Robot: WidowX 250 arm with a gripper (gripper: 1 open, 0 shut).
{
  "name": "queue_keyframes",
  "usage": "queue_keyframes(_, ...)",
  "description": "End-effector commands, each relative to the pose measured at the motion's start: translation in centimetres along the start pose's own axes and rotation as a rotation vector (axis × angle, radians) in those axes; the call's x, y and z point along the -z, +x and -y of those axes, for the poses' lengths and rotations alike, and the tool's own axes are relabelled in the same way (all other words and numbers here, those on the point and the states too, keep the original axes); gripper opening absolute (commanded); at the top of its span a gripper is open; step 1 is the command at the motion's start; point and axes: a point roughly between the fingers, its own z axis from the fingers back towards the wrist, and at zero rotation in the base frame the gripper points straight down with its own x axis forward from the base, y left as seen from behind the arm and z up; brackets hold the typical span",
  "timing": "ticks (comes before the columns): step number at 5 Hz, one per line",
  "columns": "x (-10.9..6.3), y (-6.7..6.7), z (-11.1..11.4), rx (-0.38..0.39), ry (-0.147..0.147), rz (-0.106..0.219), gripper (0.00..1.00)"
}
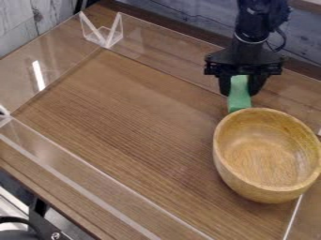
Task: Move green stick from inside the wooden bowl to the table next to it
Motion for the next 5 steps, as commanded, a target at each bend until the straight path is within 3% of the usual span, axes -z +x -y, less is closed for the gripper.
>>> queue_keyframes(1,-1.7,1.6,0.5,-0.013,-0.04,0.053,0.0)
queue_keyframes(4,-1.3,1.7,-0.4,-0.031,-0.03,0.041,0.0)
queue_keyframes(5,-1.3,1.7,-0.8,-0.036,-0.024,0.035,1.0)
